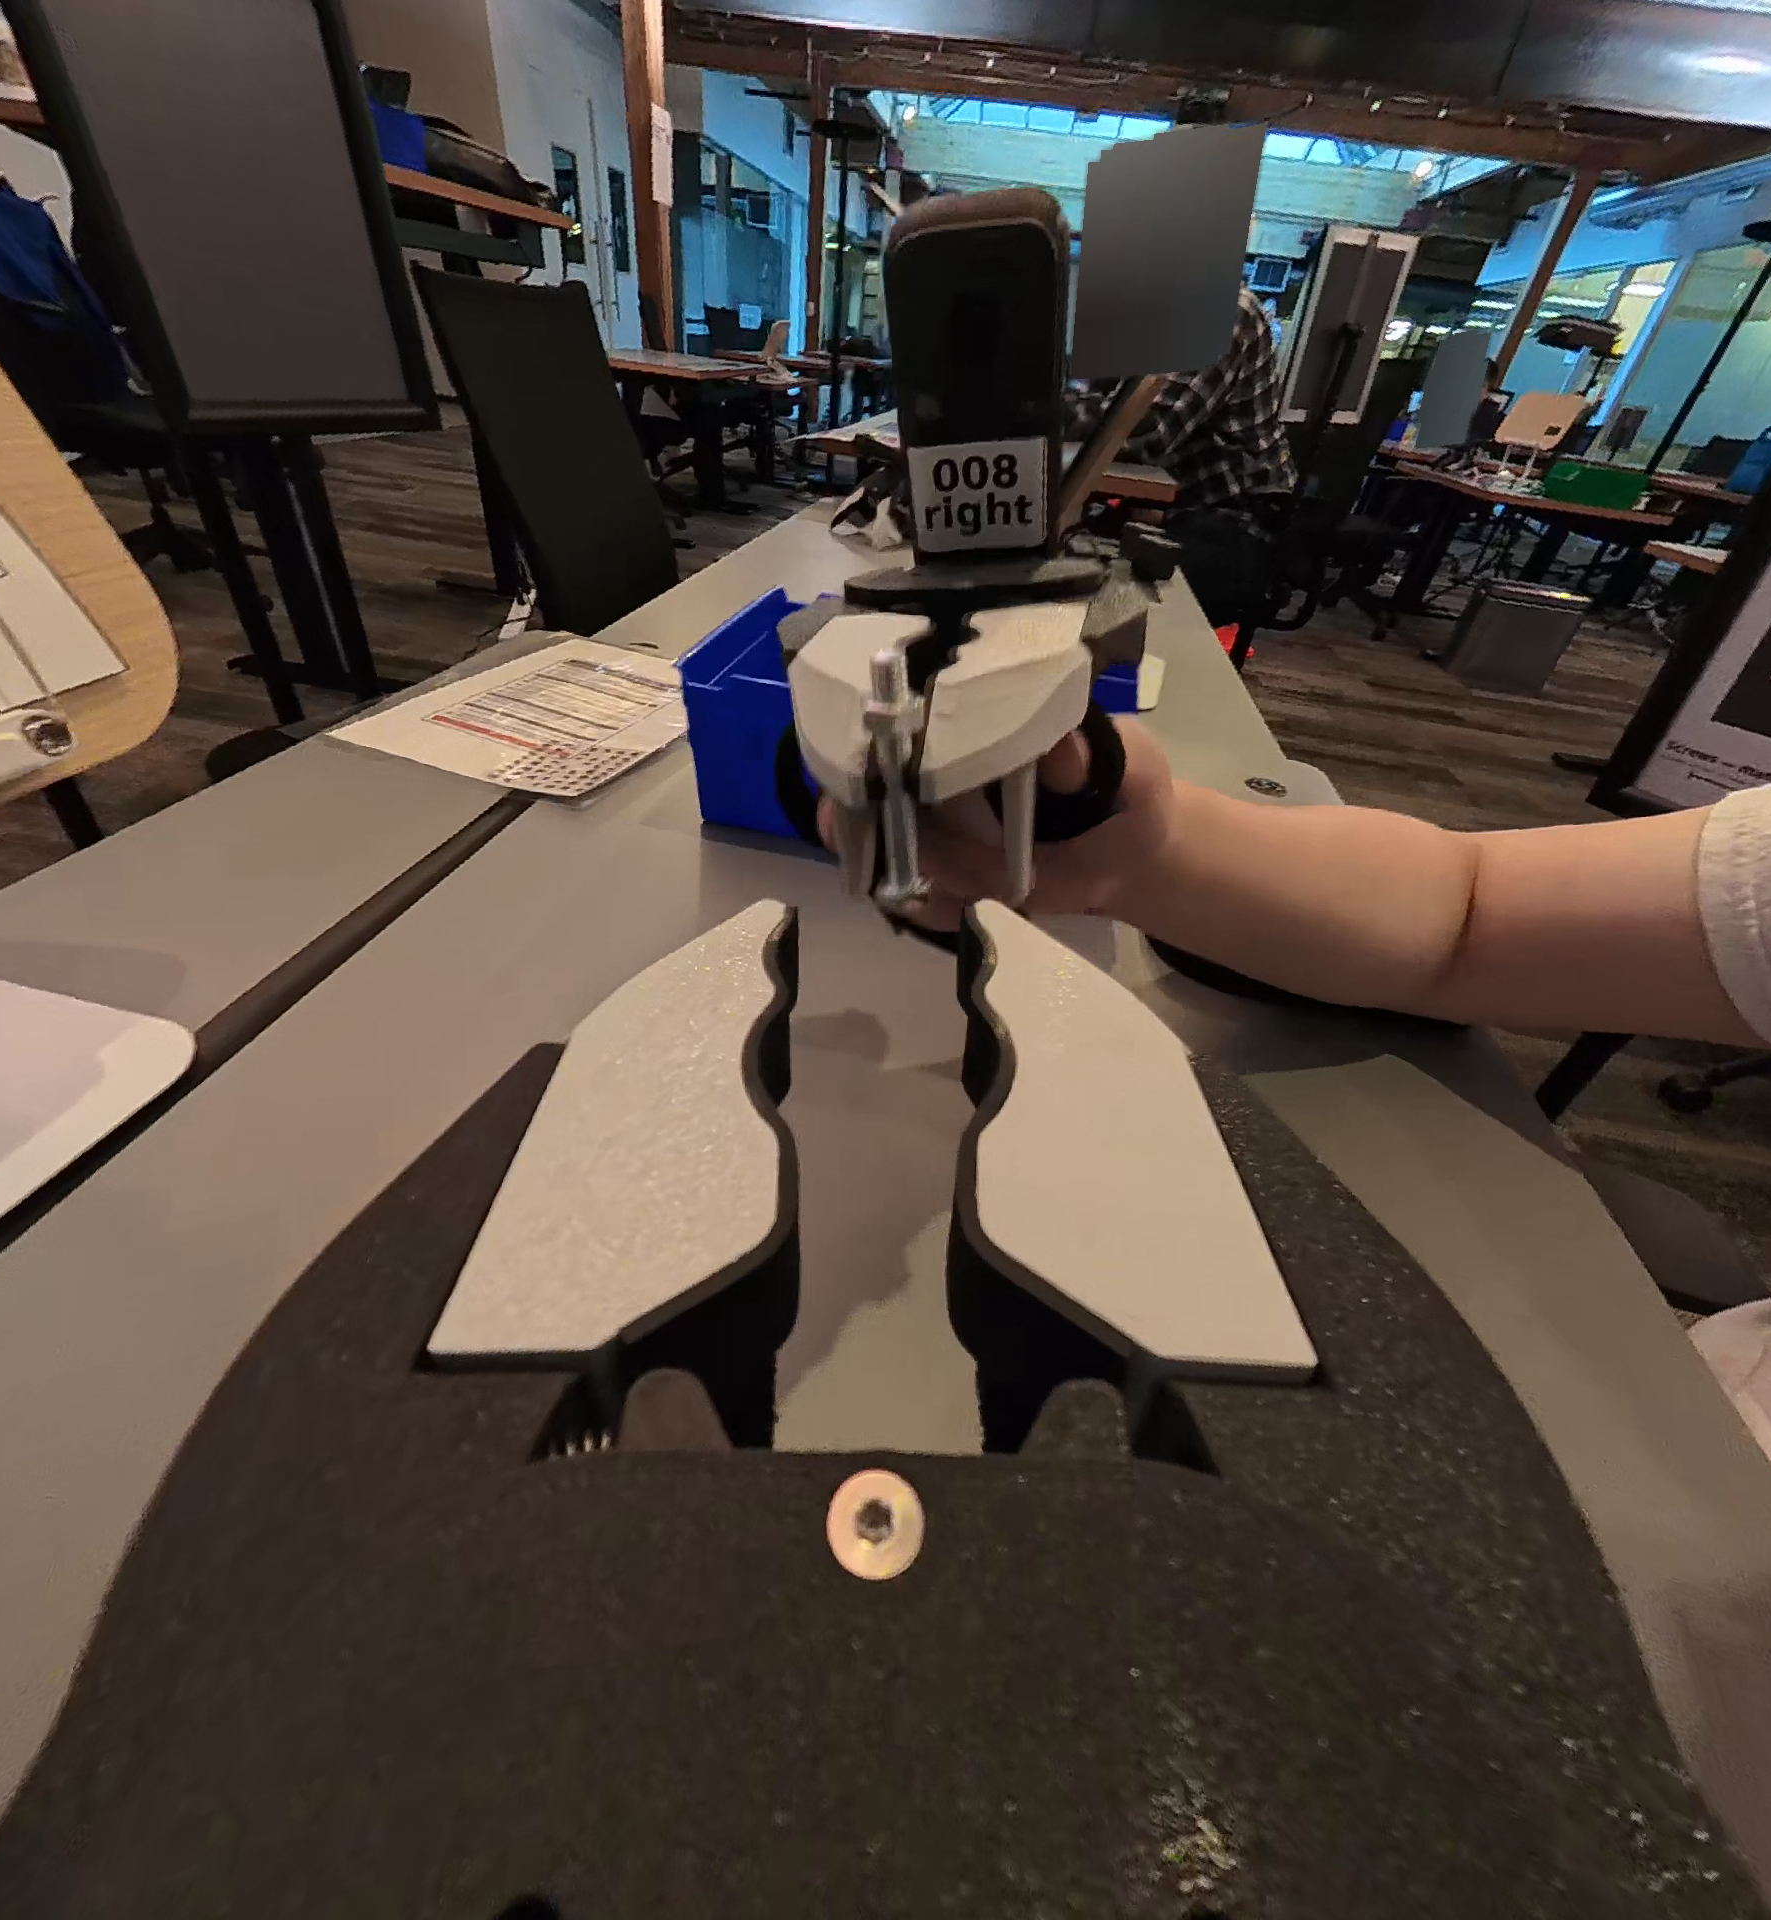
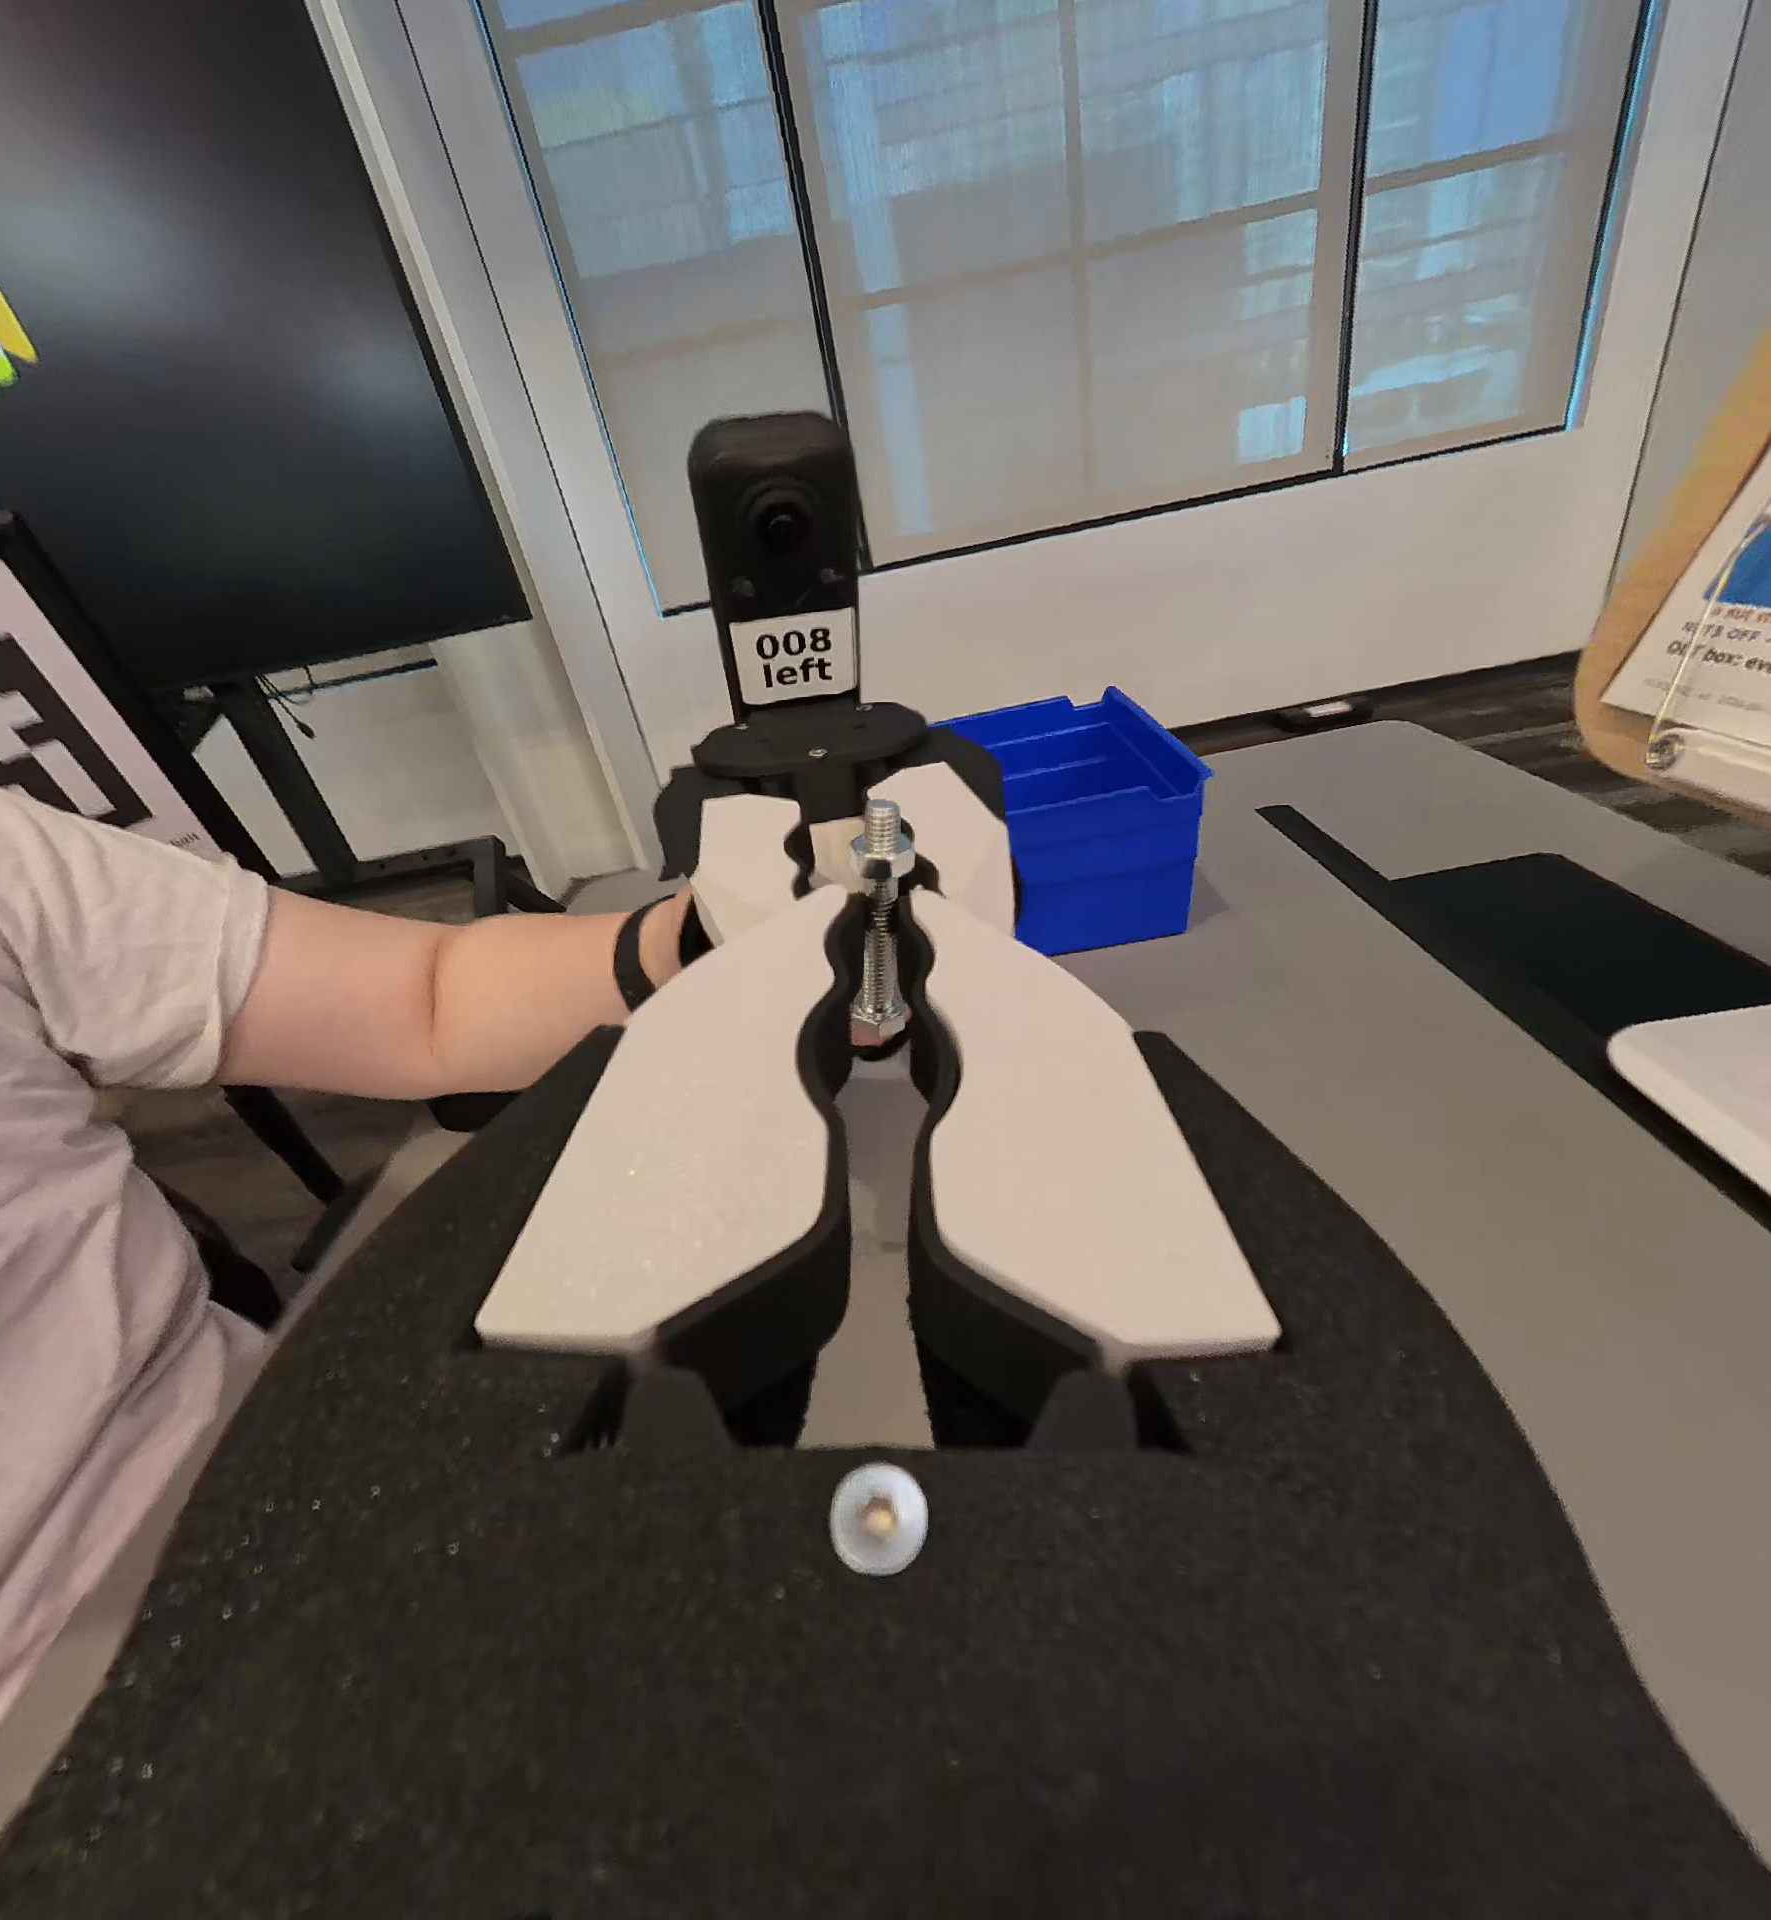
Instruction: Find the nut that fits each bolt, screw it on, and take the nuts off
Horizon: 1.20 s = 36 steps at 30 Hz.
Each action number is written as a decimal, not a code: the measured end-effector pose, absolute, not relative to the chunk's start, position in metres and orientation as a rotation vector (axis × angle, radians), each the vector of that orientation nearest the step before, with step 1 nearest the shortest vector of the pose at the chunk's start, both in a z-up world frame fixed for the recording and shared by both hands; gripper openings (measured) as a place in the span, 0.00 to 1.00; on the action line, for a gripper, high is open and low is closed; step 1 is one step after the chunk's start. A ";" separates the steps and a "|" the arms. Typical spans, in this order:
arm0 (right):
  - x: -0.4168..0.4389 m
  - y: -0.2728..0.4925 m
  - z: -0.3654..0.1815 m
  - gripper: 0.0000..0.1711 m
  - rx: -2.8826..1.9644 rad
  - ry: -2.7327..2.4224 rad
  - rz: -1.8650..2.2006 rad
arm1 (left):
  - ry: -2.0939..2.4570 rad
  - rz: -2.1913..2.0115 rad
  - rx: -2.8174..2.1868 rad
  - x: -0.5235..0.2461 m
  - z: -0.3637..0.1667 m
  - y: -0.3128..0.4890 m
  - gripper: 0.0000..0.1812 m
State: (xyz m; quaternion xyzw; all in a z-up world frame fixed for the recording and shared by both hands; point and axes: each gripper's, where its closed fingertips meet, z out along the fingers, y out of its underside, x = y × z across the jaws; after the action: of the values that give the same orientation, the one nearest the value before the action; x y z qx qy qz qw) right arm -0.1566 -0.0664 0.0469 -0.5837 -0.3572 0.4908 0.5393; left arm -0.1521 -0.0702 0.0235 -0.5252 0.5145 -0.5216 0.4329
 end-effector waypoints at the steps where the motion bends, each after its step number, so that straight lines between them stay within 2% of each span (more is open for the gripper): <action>1: -0.152 -0.066 0.050 0.03 -1.387 -0.828 1.209 | 1.280 -1.276 -1.325 -0.152 0.020 -0.067 0.15; 5: -0.131 -0.066 0.072 0.03 -1.339 -0.723 1.359 | 1.292 -1.215 -1.395 -0.148 0.003 -0.059 0.15; 9: -0.115 -0.065 0.078 0.03 -1.421 -0.723 1.305 | 1.349 -1.128 -1.449 -0.144 -0.020 -0.055 0.15; 14: -0.071 -0.082 0.098 0.03 -1.645 -0.764 1.027 | 1.428 -0.991 -1.473 -0.140 -0.044 -0.053 0.15; 17: -0.006 -0.095 0.095 0.03 -1.859 -0.699 0.672 | 1.442 -0.999 -1.478 -0.136 -0.051 -0.057 0.14; 20: 0.082 -0.111 0.060 0.03 -2.173 -0.507 0.368 | 1.455 -1.019 -1.496 -0.133 -0.056 -0.060 0.14; 25: 0.212 -0.157 -0.028 0.03 -2.686 -0.117 0.048 | 1.443 -1.059 -1.506 -0.133 -0.054 -0.061 0.13; 30: 0.240 -0.190 -0.096 0.03 -2.959 -0.054 0.030 | 1.437 -1.058 -1.514 -0.134 -0.055 -0.059 0.12; 36: 0.249 -0.201 -0.133 0.03 -3.121 -0.120 -0.024 | 1.454 -1.041 -1.527 -0.134 -0.061 -0.058 0.12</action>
State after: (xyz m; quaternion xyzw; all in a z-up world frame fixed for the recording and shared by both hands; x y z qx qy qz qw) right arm 0.2486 -0.2005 -0.1332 -0.9992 -0.0385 -0.0077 0.0089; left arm -0.1338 -0.0584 -0.0609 -0.5993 0.5709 -0.4084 0.3849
